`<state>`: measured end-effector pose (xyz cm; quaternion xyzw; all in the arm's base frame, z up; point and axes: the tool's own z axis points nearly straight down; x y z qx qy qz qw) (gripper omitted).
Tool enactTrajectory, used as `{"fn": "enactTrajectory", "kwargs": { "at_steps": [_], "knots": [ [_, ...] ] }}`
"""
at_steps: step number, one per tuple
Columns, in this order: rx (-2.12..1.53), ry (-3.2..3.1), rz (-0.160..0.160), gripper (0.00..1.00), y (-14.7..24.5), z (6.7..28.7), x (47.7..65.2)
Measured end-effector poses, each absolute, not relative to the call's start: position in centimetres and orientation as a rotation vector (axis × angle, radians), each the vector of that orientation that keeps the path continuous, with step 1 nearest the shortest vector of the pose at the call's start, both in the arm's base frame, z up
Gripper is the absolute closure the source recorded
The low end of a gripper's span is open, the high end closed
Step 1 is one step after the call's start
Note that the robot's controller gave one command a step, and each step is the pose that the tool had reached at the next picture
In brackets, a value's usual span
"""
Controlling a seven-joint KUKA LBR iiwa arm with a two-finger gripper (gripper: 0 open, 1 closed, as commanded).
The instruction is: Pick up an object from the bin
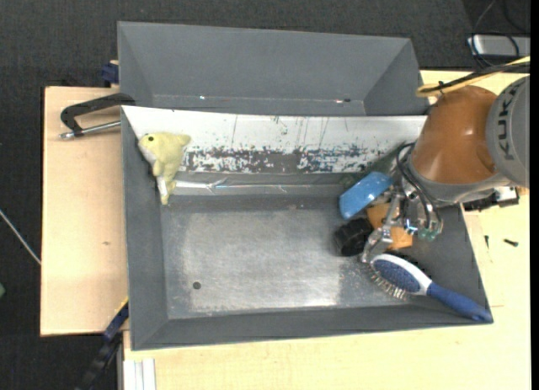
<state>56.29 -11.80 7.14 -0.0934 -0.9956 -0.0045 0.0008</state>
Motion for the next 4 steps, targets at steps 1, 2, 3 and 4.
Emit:
{"fn": "enactTrajectory", "kwargs": {
  "at_steps": [1, 2, 3, 4],
  "knots": [
    [-0.300, -3.143, -0.007, 1.00, -11.8, 7.5, 56.7],
    [-0.264, -3.144, 0.001, 1.00, -11.5, 16.9, 55.8],
    [0.344, -3.123, 0.001, 1.00, -15.2, 15.2, 52.8],
    [0.345, -3.125, -0.001, 0.00, -15.0, 15.2, 52.8]
  ]
}}
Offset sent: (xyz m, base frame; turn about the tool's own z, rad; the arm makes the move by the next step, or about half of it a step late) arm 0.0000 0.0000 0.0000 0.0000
